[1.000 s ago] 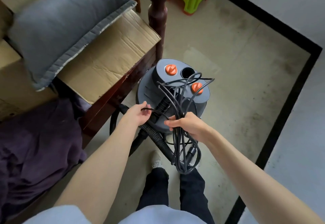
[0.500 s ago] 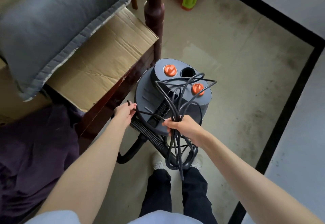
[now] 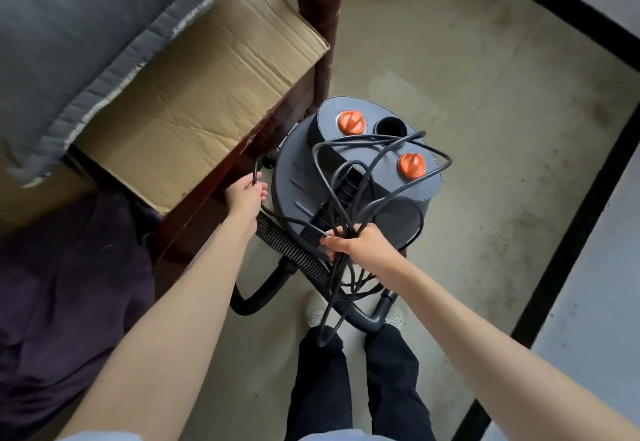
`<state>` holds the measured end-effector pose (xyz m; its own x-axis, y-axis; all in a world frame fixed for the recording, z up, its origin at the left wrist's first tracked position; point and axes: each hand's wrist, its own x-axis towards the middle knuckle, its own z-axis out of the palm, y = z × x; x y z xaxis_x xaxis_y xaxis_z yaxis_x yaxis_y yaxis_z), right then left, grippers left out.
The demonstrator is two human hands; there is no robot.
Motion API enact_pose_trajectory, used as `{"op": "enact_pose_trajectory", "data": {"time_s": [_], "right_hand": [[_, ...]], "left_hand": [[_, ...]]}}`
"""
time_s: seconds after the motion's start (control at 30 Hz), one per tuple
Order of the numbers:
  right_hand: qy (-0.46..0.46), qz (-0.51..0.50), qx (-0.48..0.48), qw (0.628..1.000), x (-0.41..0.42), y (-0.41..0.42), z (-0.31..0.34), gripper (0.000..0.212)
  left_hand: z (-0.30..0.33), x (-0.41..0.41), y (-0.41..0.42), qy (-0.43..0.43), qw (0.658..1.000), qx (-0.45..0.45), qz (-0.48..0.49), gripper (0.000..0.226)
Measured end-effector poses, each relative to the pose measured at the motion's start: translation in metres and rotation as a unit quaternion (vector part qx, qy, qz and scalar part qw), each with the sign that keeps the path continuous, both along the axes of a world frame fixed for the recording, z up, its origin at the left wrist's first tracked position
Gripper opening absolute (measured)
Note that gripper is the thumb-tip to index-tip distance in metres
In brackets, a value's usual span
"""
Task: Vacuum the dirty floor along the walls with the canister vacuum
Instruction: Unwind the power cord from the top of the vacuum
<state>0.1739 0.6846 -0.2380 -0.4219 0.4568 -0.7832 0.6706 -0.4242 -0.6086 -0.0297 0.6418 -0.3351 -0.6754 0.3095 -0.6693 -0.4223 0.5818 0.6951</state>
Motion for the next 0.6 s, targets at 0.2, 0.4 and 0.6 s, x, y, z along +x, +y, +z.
{"op": "enact_pose_trajectory", "data": {"time_s": [0.2, 0.4, 0.6], "right_hand": [[0.020, -0.065, 0.002, 0.998, 0.038, 0.013, 0.036, 0.012], [0.003, -0.130, 0.032, 0.991, 0.078, 0.033, 0.080, 0.013], [0.010, -0.079, 0.098, 0.992, 0.127, 0.064, 0.129, 0.017]], "left_hand": [[0.074, 0.020, -0.021, -0.042, 0.995, 0.091, -0.027, 0.021], [0.161, 0.085, -0.003, -0.095, 0.972, 0.131, -0.172, 0.014], [0.218, 0.167, 0.043, -0.196, 0.947, 0.157, -0.200, 0.006]]}}
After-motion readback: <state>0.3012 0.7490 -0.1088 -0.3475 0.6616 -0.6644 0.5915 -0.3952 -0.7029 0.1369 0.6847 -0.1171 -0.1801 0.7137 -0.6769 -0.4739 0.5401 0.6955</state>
